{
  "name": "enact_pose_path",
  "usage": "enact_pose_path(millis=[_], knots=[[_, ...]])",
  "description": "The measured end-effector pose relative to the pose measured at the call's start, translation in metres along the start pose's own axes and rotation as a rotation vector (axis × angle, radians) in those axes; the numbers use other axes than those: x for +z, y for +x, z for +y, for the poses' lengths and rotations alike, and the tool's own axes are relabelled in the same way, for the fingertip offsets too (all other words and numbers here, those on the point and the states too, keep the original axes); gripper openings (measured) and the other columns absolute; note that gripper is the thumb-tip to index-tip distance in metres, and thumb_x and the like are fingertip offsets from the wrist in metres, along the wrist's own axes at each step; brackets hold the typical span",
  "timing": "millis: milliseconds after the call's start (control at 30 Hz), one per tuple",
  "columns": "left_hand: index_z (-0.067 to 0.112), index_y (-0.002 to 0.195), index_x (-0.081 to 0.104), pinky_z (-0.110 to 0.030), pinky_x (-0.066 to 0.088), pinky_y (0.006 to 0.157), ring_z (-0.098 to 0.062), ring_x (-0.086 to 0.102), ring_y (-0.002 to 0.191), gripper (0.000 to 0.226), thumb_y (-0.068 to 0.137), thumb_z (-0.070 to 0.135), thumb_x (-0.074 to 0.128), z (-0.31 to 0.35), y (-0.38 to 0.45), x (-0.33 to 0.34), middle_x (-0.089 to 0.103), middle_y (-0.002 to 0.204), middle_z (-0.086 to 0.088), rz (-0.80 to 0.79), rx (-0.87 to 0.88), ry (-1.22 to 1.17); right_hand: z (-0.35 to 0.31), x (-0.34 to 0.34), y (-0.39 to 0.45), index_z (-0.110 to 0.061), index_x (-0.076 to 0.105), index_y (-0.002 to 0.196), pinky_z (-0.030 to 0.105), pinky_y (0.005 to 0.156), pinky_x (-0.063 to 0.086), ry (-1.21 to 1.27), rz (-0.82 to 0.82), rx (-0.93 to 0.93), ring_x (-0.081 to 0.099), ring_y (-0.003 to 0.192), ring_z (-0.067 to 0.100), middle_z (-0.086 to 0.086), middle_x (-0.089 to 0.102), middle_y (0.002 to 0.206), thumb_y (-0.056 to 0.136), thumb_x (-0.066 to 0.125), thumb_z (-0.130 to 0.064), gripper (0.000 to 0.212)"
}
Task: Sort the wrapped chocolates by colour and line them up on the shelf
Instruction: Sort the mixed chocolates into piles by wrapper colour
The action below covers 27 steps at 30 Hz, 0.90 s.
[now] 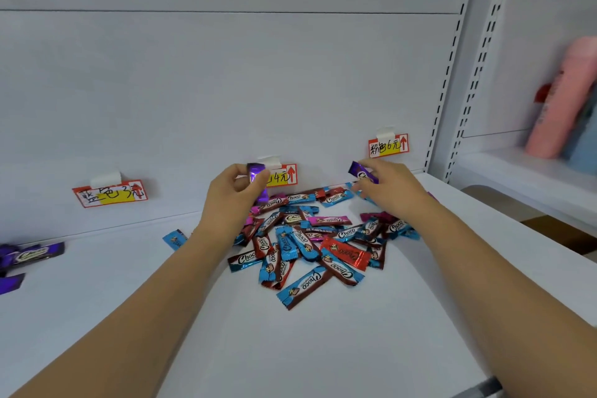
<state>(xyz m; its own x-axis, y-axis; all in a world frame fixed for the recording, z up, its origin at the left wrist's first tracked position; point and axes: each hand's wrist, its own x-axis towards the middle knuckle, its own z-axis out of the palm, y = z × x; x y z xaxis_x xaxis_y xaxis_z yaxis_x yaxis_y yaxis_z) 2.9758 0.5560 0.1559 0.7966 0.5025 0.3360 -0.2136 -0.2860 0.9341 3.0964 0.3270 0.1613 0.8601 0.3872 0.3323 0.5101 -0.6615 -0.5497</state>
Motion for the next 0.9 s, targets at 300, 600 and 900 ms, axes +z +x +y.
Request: enact_pose_path(millis=[300, 600, 900], knots=[[0.025, 0.126, 0.048, -0.024, 0.048, 0.072, -0.01, 0.059, 0.093, 0.026, 0.104, 0.036, 0.041, -0.02, 0.001, 0.014, 0.062, 0.11, 0.005, -0.401, 0.185, 0.729, -0.023, 0.038, 0.005, -0.03, 0.058, 0.114, 0.033, 0.07, 0.05, -0.165, -0.369, -0.176, 0.06, 0.081, 0.015, -0.005, 0.064, 0.094, 0.102, 0.045, -0.032, 0.018], [0.032, 0.111, 0.046, -0.029, 0.045, 0.07, -0.009, 0.058, 0.088, 0.013, 0.104, 0.041, 0.039, -0.017, -0.004, 0.016, 0.064, 0.11, 0.002, -0.549, 0.189, 0.823, 0.011, -0.013, 0.005, -0.017, 0.051, 0.104, 0.035, 0.075, 0.053, 0.125, 0.056, 0.077, 0.065, 0.087, 0.021, 0.006, 0.069, 0.1, 0.099, 0.045, -0.016, 0.008], [0.025, 0.127, 0.047, -0.029, 0.046, 0.073, -0.013, 0.059, 0.09, 0.027, 0.104, 0.036, 0.04, -0.006, -0.013, 0.021, 0.066, 0.112, 0.0, -0.415, 0.368, 0.82, 0.067, -0.052, -0.019, -0.005, 0.058, 0.095, 0.033, 0.071, 0.042, -0.303, 0.03, 0.43, 0.052, 0.083, 0.024, 0.012, 0.062, 0.096, 0.096, 0.055, -0.046, 0.041]])
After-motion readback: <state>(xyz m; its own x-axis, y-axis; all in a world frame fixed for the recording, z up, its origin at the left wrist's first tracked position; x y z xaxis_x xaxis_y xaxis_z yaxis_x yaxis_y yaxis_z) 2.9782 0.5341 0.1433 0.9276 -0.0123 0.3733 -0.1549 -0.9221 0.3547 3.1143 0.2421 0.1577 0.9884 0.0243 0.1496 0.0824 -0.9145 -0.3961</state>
